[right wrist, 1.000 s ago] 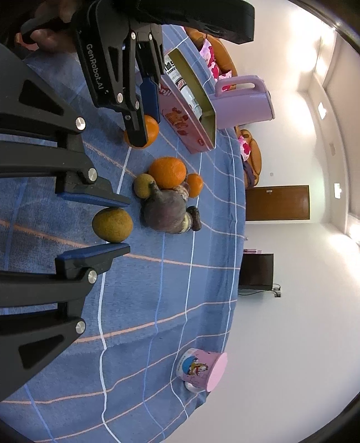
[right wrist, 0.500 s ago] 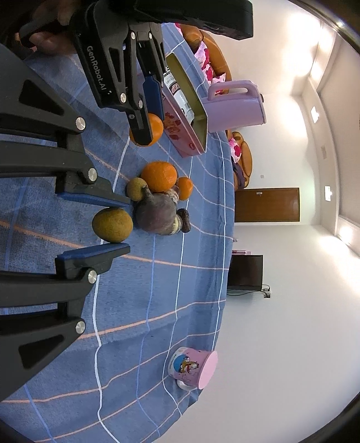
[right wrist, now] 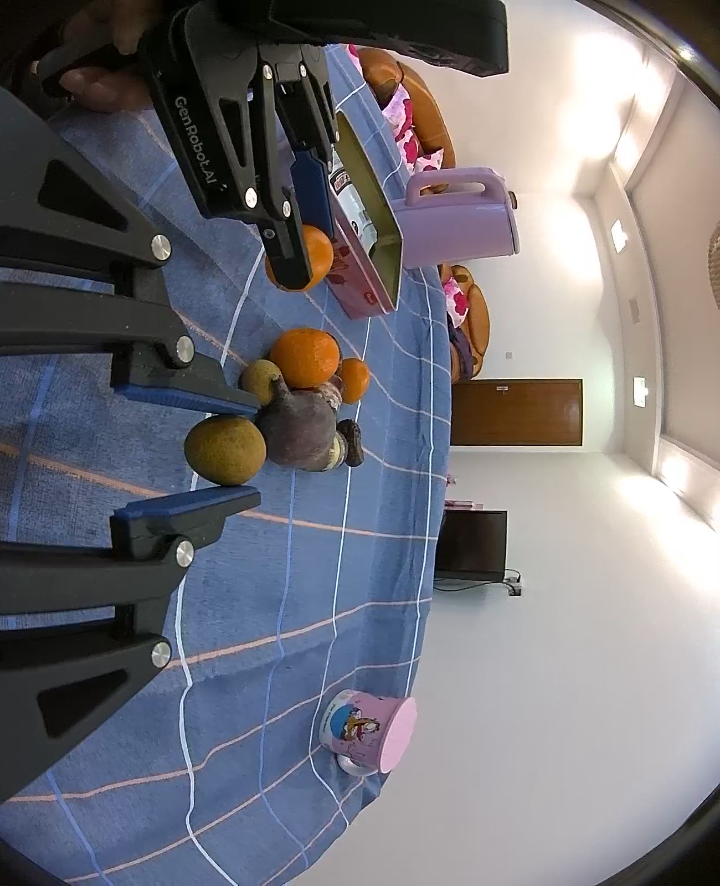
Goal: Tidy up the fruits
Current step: 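Lift both held fruits and carry them over the open tin box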
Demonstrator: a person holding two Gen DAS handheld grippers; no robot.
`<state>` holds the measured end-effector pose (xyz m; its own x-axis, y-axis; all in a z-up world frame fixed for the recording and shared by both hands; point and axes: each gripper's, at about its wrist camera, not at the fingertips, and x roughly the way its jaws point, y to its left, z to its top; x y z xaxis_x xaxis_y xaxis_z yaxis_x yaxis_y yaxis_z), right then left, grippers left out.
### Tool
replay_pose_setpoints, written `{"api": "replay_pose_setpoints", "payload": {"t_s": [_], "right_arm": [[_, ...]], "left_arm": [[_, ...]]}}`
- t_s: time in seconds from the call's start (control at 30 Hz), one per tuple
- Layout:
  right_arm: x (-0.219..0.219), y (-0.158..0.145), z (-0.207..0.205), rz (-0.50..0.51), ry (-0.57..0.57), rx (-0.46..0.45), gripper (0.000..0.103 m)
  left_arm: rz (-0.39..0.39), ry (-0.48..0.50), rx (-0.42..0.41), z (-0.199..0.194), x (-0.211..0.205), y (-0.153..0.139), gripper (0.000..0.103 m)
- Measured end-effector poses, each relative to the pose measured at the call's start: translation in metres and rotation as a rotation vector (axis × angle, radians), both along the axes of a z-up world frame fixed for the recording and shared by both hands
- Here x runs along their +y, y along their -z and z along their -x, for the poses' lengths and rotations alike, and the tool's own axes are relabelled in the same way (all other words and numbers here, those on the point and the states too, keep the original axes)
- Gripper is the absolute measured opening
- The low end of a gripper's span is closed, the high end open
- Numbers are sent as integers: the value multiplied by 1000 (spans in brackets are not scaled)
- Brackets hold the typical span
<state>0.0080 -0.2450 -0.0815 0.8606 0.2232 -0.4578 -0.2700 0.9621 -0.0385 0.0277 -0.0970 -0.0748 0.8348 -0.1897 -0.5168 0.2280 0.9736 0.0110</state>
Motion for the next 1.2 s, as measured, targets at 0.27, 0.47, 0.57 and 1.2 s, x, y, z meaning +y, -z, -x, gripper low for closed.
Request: {"api": "replay_pose_setpoints", "payload": {"t_s": [0.27,0.47,0.57,1.2], "right_arm": [[0,-1,4,0,-7,-23,28],[-1,-1,6,-2,-8,-36,28],[-1,-1,8,-4,-7,-45,28],[4,-9,12,27,-20,-90,28]], "left_arm": [[4,-6,-36,5,1,-2,41],[3,-7,-61,9,2,-4,41],[2,-8,-74,11,2,-5,41],[29,-42,-113,16,17,-12,41]]}}
